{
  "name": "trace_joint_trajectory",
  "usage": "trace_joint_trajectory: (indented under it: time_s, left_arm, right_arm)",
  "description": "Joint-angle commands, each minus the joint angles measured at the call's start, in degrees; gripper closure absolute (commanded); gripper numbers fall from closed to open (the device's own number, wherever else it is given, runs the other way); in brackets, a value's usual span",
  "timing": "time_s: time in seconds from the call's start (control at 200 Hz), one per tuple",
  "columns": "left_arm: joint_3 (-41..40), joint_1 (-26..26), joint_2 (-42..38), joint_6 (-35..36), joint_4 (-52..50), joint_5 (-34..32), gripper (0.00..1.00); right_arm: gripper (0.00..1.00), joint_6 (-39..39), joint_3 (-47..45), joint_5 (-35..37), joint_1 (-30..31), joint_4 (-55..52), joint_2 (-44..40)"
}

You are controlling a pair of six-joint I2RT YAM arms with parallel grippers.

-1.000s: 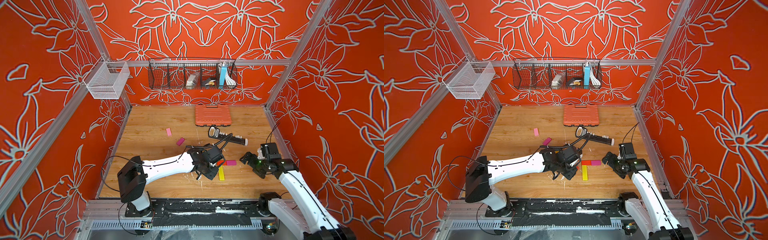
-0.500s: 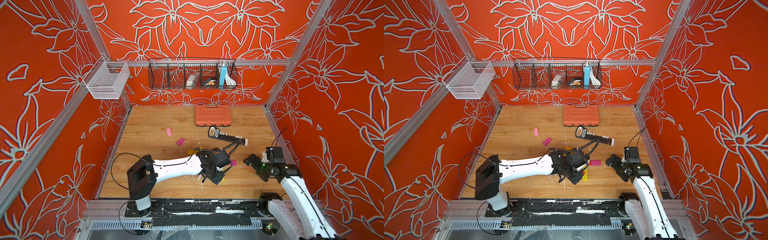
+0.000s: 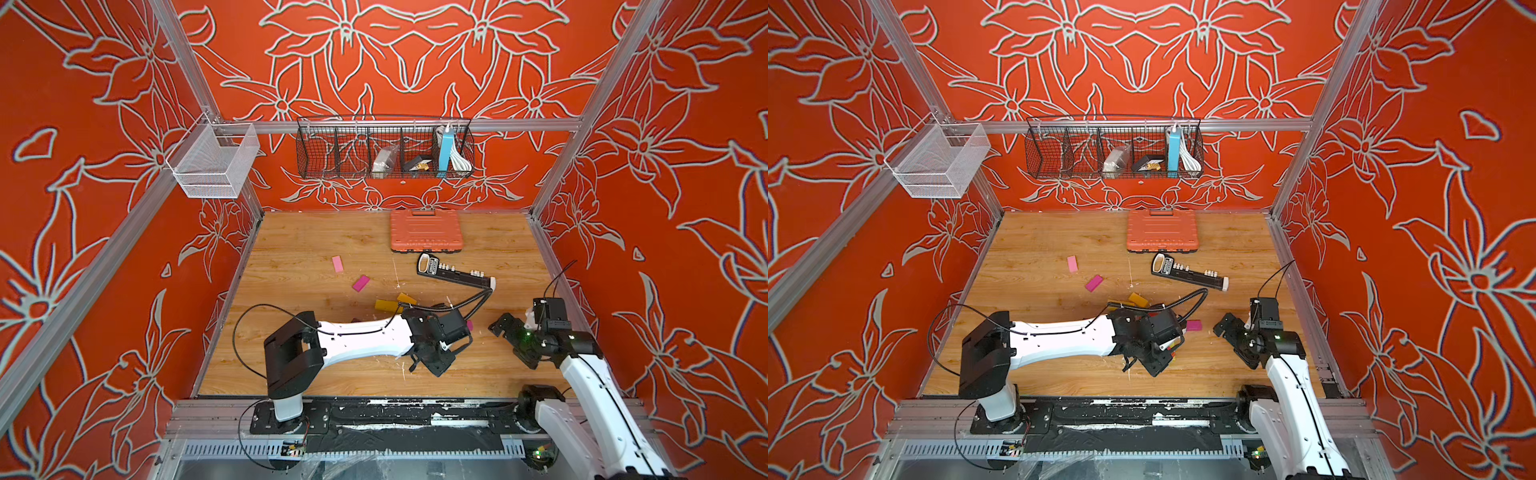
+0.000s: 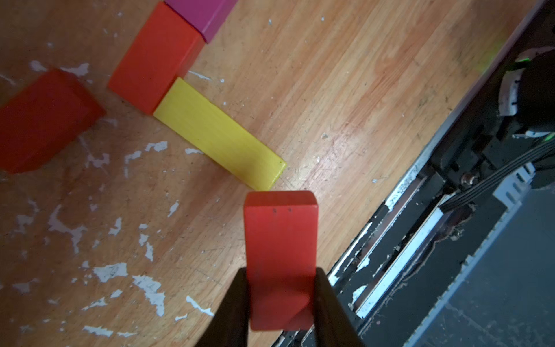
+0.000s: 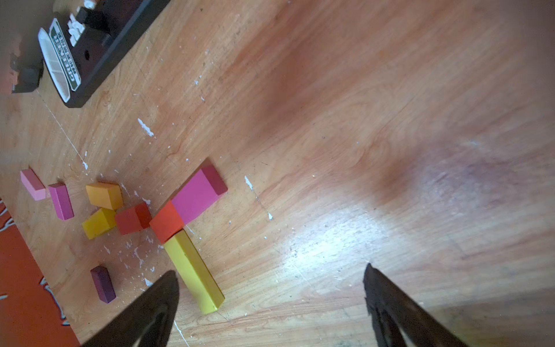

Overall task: Assemble the letter c with building blocks
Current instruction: Place the building block at the center of the board.

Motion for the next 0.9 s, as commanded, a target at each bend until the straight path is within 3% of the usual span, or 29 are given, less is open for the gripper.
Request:
trace_joint_trajectory:
  time_s: [0.0,0.676,0.896]
  left_arm:
    - [2.3,-2.0,2.2,1.9,-0.3,0.2,0.70]
    - [8.7,-3.2,11.6,4.6,-1.1,3.6,0.68]
    - [10.1,-3.1,13.6,5.3,-2.0,4.2,0.59]
  right_arm:
    - [0.02,0.7,-1.7,0.1,-0.6,-0.7,-0.4]
    - [0.03,1.8,-4.0,1.7,-0.7,-0.6,-0.7]
    - [0.03,1.7,-4.0,1.6,-0.8,-0.4,-0.7]
